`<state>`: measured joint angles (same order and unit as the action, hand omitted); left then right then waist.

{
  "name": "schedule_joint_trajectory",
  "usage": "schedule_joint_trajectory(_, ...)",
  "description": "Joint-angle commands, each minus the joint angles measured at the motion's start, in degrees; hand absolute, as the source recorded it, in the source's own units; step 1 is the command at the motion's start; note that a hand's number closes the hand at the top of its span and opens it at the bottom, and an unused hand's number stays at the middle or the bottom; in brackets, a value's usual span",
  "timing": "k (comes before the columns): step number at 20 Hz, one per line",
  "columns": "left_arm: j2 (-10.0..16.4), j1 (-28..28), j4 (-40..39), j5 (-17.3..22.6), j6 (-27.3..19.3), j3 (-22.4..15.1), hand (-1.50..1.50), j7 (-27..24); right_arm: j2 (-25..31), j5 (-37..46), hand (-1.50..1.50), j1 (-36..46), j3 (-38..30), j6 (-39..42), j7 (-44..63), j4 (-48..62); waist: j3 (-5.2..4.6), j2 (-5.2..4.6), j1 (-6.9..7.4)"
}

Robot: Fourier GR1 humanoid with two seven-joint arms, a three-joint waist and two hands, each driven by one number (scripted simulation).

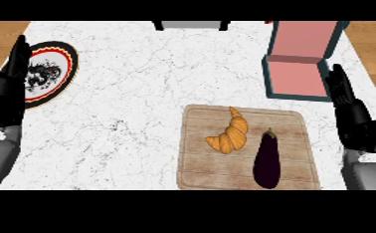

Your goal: Pick the eggplant from the cutting board and place it in the cardboard box

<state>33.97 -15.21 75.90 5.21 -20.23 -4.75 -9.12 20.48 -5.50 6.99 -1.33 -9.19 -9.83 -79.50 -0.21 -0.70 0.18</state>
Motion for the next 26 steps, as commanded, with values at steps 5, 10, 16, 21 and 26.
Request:
schedule_joint_trajectory(5, -1.0, 1.1, 5.2, 1.3, 11.0, -6.7, 0.00, -0.8, 11.9, 1.6, -1.50, 2.7, -4.7, -1.2, 16.1, -19.5, -0.17, 1.90, -3.15)
schedule_joint_trajectory(10, -4.1, 1.7, 7.8, 4.4, 15.5, -9.9, 0.00, 1.0, 22.4, 8.3, -1.50, -4.8, -3.7, 2.6, 29.6, -27.6, -0.04, 1.65, -3.25)
schedule_joint_trajectory(16, -4.0, 3.4, 8.8, 3.2, 17.2, -10.2, 0.00, -0.5, 25.5, 16.9, -1.50, -13.9, 1.0, 6.9, 26.7, -39.7, 0.12, 1.01, -1.32)
schedule_joint_trajectory(21, -3.6, 3.8, 11.3, 2.7, 17.8, -9.9, 0.00, 2.5, 30.7, 17.5, -1.50, -13.9, 3.2, 15.4, 35.4, -46.1, 0.11, 0.92, -0.23)
schedule_joint_trajectory(26, -6.3, 0.5, 9.6, 1.5, 17.4, -11.1, 0.00, 2.8, 36.9, 16.0, -1.50, -8.5, 9.7, 26.6, 47.6, -48.4, -0.03, 0.57, 0.69)
